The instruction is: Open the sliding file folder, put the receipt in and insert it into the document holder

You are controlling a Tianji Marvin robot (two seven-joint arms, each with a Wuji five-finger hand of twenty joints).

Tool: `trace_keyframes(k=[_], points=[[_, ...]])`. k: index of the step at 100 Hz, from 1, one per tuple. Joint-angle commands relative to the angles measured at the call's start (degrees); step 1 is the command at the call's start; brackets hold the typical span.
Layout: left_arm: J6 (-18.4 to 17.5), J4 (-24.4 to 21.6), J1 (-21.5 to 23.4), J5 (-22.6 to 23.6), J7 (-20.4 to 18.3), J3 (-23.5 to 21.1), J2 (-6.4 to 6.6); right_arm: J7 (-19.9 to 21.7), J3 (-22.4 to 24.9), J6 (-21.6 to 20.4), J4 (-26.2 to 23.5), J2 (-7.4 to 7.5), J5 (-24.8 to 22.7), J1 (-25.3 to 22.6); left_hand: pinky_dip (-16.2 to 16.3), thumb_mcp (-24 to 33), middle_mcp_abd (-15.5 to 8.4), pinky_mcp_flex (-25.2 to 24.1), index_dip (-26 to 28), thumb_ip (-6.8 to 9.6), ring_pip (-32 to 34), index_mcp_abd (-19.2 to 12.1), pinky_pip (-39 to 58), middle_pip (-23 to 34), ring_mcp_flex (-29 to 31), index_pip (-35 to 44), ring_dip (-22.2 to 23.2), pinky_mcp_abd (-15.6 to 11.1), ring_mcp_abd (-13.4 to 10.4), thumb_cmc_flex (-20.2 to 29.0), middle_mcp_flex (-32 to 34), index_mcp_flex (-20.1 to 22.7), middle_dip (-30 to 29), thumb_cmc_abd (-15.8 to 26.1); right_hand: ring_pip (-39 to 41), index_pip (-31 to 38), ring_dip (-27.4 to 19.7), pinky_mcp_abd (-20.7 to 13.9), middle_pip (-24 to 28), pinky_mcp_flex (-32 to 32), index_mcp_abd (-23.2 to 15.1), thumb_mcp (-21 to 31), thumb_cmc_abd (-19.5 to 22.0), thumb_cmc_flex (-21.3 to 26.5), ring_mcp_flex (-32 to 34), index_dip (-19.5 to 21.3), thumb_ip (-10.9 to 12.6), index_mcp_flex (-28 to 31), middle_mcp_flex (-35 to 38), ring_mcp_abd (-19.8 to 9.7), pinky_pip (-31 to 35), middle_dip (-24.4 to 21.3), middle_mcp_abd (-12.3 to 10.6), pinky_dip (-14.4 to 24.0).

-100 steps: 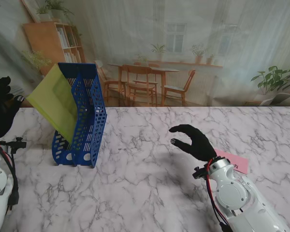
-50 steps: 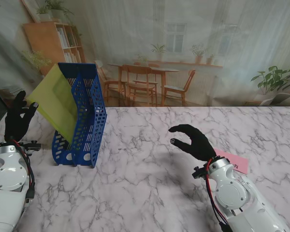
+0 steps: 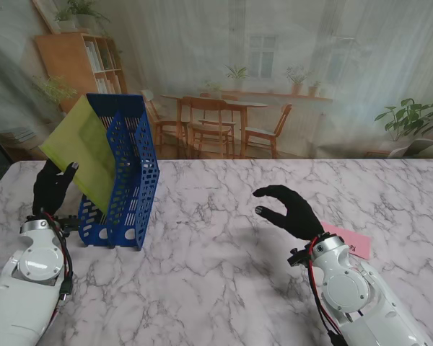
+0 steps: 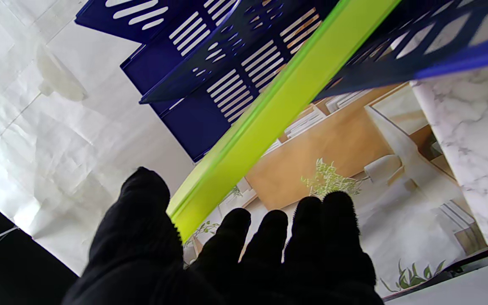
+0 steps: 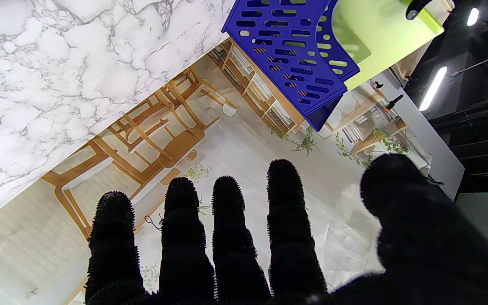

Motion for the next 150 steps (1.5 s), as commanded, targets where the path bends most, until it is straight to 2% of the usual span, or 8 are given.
trace_keyframes(k=[1, 28, 74, 97, 130, 135, 140, 150], points=[[0.76, 0.36, -0.07, -0.66, -0.97, 0.65, -0.6, -0.04, 0.04, 0.16, -0.11, -0.09, -0.07, -0.3, 0.95, -0.45, -0.03, 0.46, 0.52, 0.43, 1.43, 0.5, 1.98, 0.81, 1.19, 0.12, 0.43, -2.96, 1.79, 1.08, 1.26, 0.66, 0.87, -0.6, 0.31, -0.8, -0.3, -1.04, 0.14, -0.99, -1.2, -0.68, 0.13, -2.8, 0.59, -0.08, -1.07, 0.27, 0.09, 0.13, 0.83, 0.28, -0.16, -0.43], [3.34, -0.52, 0.08, -2.87, -2.04, 2.87, -0.8, 0.1, 0.03, 0.51, -0.31, -0.08, 0.02, -0.4, 1.12, -0.45, 0.04, 0.49, 0.47, 0.45, 1.57, 0.22, 2.37, 0.76, 1.34, 0.05, 0.59, -2.78, 1.81, 1.34, 1.57, 0.84, 1.03, -0.43, 0.36, -0.83, -0.28, -1.1, 0.21, -1.04, -1.15, -0.75, 0.25, -2.76, 0.57, -0.07, -1.06, 0.32, 0.15, 0.22, 0.82, 0.3, -0.14, -0.44], [3.8, -5.7, 1.6, -2.24, -4.45, 2.92, -0.04, 0.06, 0.06, 0.73, -0.5, -0.1, 0.15, -0.47, 1.1, -0.23, -0.81, 0.41, 0.48, 0.41, 1.3, -0.73, 2.4, 0.76, 1.51, 0.32, 0.54, -2.97, 1.28, 3.64, 1.86, 1.11, 1.14, 1.65, 0.44, -0.89, -0.23, -1.12, 0.24, -0.99, -1.16, -0.83, 0.42, -2.72, 0.63, -0.07, -1.05, 0.36, 0.29, 0.23, 0.84, 0.3, -0.07, -0.41], [4.92, -2.68, -0.27, -2.37, -1.31, 4.9, -0.93, 0.25, -0.02, 0.97, -0.56, -0.08, 0.23, -0.48, 1.26, 0.41, -1.1, 1.12, 0.35, 0.47, 1.54, -1.31, 2.89, 0.84, 2.13, 0.5, 0.3, -3.2, 0.67, 9.92, 2.33, 1.01, 1.16, 3.85, 0.49, -0.87, -0.2, -1.09, 0.25, -0.96, -1.15, -0.88, 0.48, -2.7, 0.74, -0.04, -1.05, 0.39, 0.38, 0.27, 0.85, 0.3, -0.06, -0.39], [5.58, 0.46, -2.28, -2.61, 2.09, 6.14, -1.91, 0.15, 0.05, 1.07, -0.7, -0.12, 0.36, -0.58, 2.31, 0.27, -1.84, 3.82, 0.85, 0.65, 3.81, -2.42, 5.43, 2.08, 5.69, 2.57, 0.87, -3.31, 0.46, 11.88, 6.72, 3.54, 1.81, 4.05, 0.51, -0.89, -0.18, -1.02, 0.3, -0.95, -1.09, -0.91, 0.67, -2.76, 0.79, -0.05, -1.04, 0.45, 0.74, 0.27, 0.84, 0.31, -0.04, -0.39], [5.46, 0.58, -2.39, -3.24, 2.51, 6.12, -2.12, 0.19, 0.04, 1.09, -0.69, -0.11, 0.38, -0.57, 2.64, 1.06, -2.08, 4.69, 1.1, 0.9, 4.42, -2.77, 6.25, 2.61, 6.89, 3.43, 1.06, -3.24, 0.4, 13.52, 8.22, 4.67, 2.12, 4.51, 0.53, -0.91, -0.17, -1.05, 0.31, -0.97, -1.12, -0.91, 0.73, -2.73, 0.86, -0.06, -1.04, 0.41, 0.81, 0.27, 0.83, 0.32, -0.01, -0.39], [5.23, 0.86, -2.57, -3.48, 3.25, 6.13, -2.34, 0.2, 0.03, 1.11, -0.68, -0.12, 0.42, -0.56, 3.16, 1.14, -2.54, 5.83, 3.71, 0.14, 5.23, -3.33, 7.7, 3.58, 8.7, 6.66, 1.1, -3.08, 0.26, 17.96, 10.1, 5.74, 2.82, 4.12, 0.5, -0.89, -0.18, -1.03, 0.32, -0.95, -1.15, -0.94, 0.74, -2.74, 0.8, -0.05, -1.04, 0.45, 0.88, 0.33, 0.83, 0.32, 0.06, -0.39], [4.16, 0.96, -2.63, -4.13, 4.43, 6.04, -2.73, 0.19, 0.03, 1.19, -0.75, -0.13, 0.5, -0.6, 3.56, 8.03, -3.36, 7.93, 5.92, -0.42, 6.32, -4.29, 9.07, 6.83, 11.6, 9.19, 1.13, -2.7, 0.02, 19.25, 11.85, 8.65, 3.5, 1.67, 0.51, -0.87, -0.17, -1.02, 0.34, -0.99, -1.09, -0.95, 0.84, -2.74, 0.86, -0.05, -1.04, 0.53, 0.92, 0.32, 0.8, 0.33, 0.01, -0.4]])
